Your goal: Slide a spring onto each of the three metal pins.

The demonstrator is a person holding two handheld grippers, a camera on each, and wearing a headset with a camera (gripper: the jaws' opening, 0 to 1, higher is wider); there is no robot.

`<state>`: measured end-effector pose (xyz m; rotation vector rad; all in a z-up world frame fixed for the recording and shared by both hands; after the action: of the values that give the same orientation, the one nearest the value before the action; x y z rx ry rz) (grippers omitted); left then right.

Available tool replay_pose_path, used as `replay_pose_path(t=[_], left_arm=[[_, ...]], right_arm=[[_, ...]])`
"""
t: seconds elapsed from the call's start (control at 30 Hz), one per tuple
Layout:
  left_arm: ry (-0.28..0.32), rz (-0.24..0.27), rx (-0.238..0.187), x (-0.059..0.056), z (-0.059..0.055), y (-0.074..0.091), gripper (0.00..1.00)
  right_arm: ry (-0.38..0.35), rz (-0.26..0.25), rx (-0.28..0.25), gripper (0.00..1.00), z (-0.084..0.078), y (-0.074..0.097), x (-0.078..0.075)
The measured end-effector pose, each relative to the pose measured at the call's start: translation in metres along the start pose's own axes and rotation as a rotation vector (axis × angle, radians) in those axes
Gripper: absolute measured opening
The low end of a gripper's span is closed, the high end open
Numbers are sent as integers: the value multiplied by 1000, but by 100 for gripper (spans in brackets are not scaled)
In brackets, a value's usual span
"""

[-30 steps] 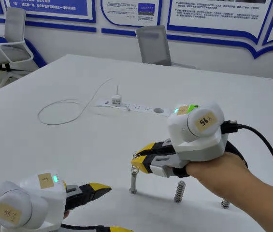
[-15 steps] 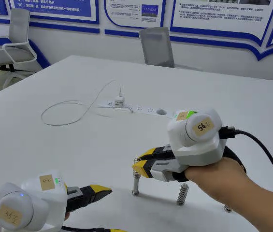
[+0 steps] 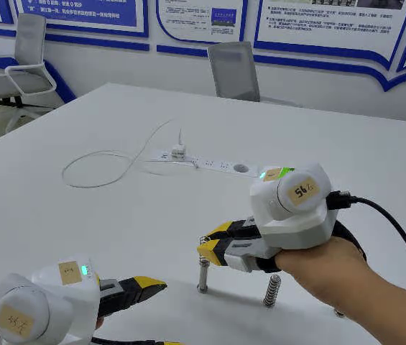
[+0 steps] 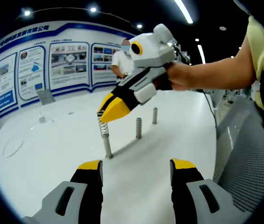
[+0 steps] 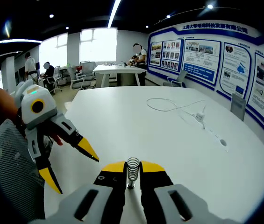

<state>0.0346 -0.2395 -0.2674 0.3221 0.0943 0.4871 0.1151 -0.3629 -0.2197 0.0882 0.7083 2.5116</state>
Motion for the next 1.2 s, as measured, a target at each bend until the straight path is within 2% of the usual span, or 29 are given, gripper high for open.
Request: replay_pose_path(t=[0.67, 1.2], left_arm=[[0, 1, 2, 1, 0, 0, 59], [1, 1, 2, 2, 0, -1, 59]], right_arm=[[-53, -13, -28, 12, -5, 2, -3], [-54, -6, -4, 12, -12, -6, -1]])
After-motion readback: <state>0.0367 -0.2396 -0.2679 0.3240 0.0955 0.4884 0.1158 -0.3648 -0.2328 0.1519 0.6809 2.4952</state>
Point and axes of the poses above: the centre of the closed fingertips' face, and the gripper's own axes: y roughly backward along the fingers, x roughly to its left, z roughly out of its top, the point moved 7 cm from there along y, roughly backward along the fingers, and after that the axes turned 2 degrees about -x, right-handed, at the moved point
